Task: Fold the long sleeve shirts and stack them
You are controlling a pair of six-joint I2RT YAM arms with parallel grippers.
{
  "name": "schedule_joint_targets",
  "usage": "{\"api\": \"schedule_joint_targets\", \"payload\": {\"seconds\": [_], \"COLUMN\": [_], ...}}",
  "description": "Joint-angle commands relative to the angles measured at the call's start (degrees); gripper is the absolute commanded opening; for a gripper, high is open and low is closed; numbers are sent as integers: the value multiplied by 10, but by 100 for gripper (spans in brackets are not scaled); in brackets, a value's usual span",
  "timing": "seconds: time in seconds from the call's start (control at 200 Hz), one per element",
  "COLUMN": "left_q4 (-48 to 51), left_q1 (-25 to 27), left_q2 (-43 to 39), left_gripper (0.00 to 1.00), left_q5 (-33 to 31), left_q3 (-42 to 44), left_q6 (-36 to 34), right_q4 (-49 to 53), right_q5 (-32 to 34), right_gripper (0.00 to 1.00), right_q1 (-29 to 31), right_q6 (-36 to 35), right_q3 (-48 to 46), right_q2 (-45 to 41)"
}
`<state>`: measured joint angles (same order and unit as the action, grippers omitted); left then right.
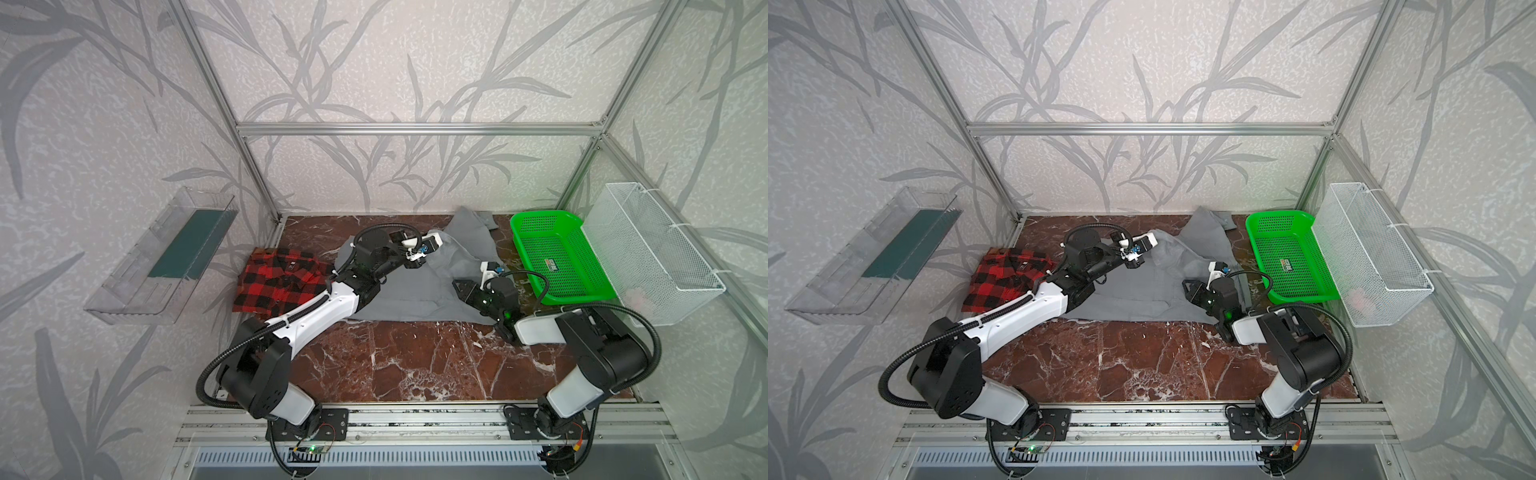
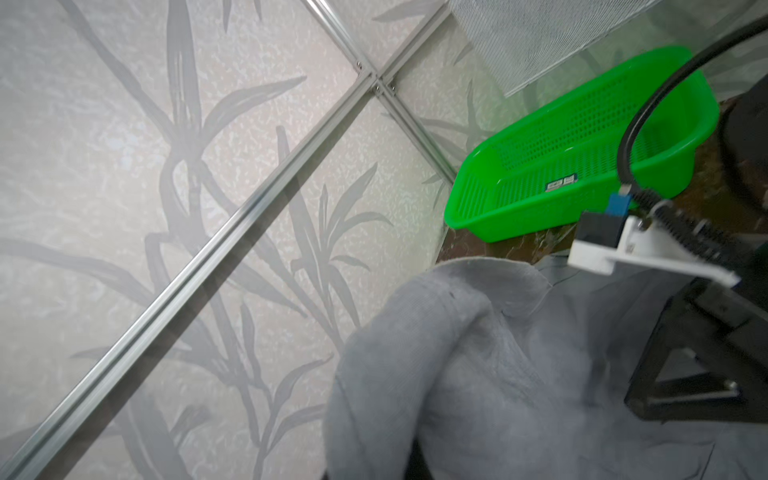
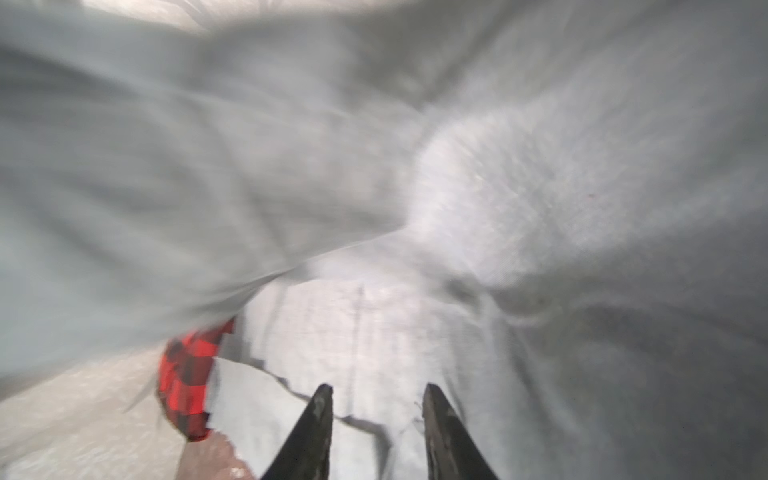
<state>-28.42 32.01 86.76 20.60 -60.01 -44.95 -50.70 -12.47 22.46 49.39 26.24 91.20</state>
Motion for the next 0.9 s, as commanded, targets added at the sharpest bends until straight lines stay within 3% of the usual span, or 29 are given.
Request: {"api": "schedule_joint_targets", "payload": {"seconds": [0.0,0.095,0.17,0.29,0.43,0.62,0.895], "left_q4": [-26,-21,-44,-59,-125,-242,-359], "left_q1": [-8,-16,-25,-25,-27,-8,-3], "left_q2": [5,16,13,-5,-20,-26,-38], "left_gripper": [0,0,0,0,0,0,0], "left_q5": [20,24,37,39,-4,-77,-174], "left_q3": [12,19,36,76,154,253,295], "left_q6": [-48,-81,-68,-82,-73,-24,140], "right_q4": [23,42,76,196,319,360,309], "right_q5": [-5,-7,4,20,43,37,5], "right_gripper": [38,39,39,39,41,41,41], "right_q1": [1,1,-1,-9,-14,-25,-32], "right_q6": [-17,-21,-28,-54,-90,-79,-47], "right_q3": [-35,-68,-85,-80,-57,-55,-42], "right_q2": [-59,-118,-182,-294,-388,-402,-323]}}
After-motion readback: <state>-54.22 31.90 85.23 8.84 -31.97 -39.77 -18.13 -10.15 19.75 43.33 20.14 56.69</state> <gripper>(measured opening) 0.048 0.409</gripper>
